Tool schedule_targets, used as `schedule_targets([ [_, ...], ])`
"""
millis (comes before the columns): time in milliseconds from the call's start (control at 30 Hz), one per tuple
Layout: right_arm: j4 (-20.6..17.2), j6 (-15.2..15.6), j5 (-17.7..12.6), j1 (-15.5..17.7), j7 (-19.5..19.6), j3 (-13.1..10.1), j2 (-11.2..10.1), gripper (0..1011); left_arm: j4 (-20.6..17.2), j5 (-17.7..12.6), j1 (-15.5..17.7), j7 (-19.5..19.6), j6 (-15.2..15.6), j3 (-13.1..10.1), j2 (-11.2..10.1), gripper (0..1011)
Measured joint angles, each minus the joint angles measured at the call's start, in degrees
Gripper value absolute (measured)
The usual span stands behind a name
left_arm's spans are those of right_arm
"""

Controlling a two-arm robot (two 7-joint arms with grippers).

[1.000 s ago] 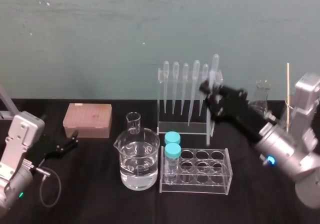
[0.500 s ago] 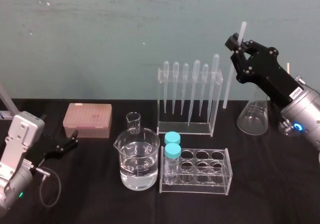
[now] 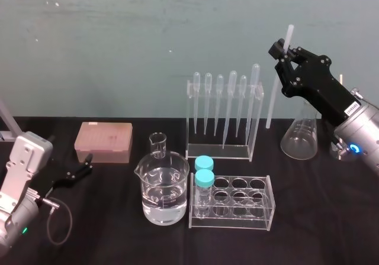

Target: Pick up the stirring rod with one hand, then place it down.

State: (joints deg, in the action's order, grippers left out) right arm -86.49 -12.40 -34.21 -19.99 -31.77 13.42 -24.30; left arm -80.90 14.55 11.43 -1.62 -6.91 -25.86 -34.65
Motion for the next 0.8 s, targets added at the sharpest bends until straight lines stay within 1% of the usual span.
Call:
schedule_targets([
  [367, 0.5, 0.0, -0.1, -0.3, -0.1, 0.4, 0.1, 69, 0.0, 0.0, 0.0, 0.0, 0.0, 0.0, 0.0, 1000],
  [800, 0.1, 0.0, -0.1, 0.2, 0.1, 0.5, 0.1, 69, 0.0, 0.0, 0.0, 0.0, 0.0, 0.0, 0.0, 1000],
])
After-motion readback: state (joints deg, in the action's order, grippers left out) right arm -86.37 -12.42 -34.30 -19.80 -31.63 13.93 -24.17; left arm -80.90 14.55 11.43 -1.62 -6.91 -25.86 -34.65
